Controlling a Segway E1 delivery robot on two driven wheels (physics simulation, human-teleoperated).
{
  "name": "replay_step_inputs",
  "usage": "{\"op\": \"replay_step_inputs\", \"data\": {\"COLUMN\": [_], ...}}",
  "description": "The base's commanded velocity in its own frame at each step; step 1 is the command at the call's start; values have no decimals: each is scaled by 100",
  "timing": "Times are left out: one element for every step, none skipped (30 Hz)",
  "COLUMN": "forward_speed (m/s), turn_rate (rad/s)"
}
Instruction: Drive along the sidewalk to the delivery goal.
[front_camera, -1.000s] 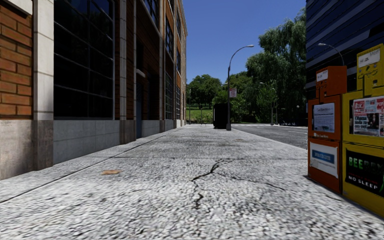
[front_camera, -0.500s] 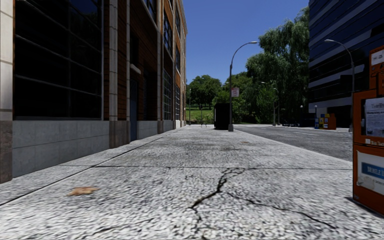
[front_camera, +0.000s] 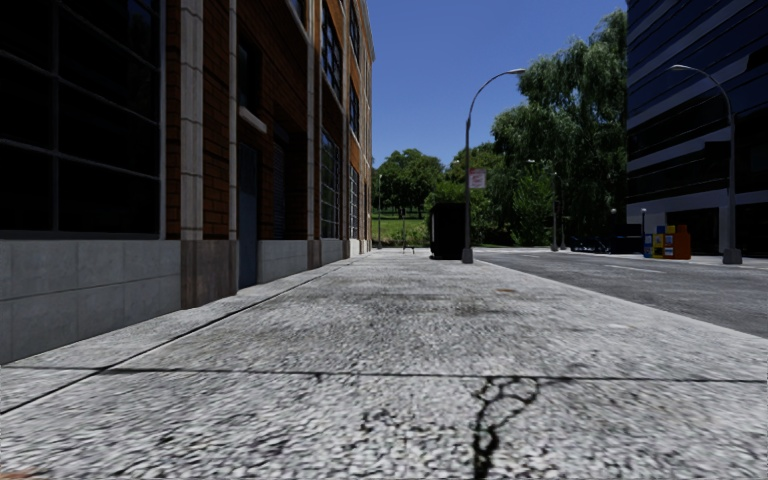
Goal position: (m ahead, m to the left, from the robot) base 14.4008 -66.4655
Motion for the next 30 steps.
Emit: {"op": "replay_step_inputs", "data": {"forward_speed": [200,200,200,200,200,200,200,200,200,200,200,200,200,200,200,200,200,200,200,200,200,200,200,200,200,200,200,200,200,200], "turn_rate": [0,0,0,0,0,0,0,0,0,0,0,0,0,0,0,0,0,0,0,0,0,0,0,0,0,0,0,0,0,0]}}
